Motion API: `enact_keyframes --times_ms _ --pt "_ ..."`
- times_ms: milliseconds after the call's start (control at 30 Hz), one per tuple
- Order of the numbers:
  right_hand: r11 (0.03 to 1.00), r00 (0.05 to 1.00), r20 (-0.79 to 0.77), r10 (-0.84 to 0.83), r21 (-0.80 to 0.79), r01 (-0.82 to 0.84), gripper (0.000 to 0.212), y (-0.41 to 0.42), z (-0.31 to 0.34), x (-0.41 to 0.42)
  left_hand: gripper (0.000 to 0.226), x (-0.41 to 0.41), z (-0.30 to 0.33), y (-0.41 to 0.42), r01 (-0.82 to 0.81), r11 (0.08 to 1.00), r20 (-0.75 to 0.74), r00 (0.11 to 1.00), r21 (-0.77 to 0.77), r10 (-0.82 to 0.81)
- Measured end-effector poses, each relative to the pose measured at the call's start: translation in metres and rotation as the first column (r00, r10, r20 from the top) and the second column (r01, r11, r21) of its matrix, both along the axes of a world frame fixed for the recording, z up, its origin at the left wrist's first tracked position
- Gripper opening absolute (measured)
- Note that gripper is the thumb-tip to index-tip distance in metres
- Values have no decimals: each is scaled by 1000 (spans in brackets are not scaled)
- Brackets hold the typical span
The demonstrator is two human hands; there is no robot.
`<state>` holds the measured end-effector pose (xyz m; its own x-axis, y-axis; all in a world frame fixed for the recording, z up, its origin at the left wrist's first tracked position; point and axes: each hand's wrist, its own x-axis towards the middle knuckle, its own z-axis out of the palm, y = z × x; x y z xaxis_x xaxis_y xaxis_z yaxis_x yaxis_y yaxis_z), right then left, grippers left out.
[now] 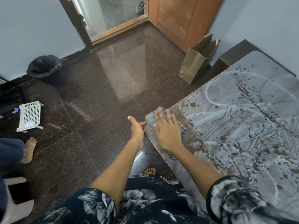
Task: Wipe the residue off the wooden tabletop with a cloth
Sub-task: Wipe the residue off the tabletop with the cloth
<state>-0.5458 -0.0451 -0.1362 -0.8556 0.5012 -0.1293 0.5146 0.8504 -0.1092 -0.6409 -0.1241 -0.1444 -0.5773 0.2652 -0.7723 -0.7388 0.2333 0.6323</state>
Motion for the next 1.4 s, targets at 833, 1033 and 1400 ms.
enact_keyframes --times_ms 833,1033,1400 --pt "982 980 63 190 -10 -190 52 44 -5 65 88 7 8 1 39 999 -6 999 -36 -39" --pt "995 994 54 -99 -28 101 58 20 4 4 83 12 7 6 52 998 -38 998 -47 -54" --pt "961 960 49 275 -55 -273 51 57 -1 105 96 9 11 13 125 987 -35 991 -104 -130"
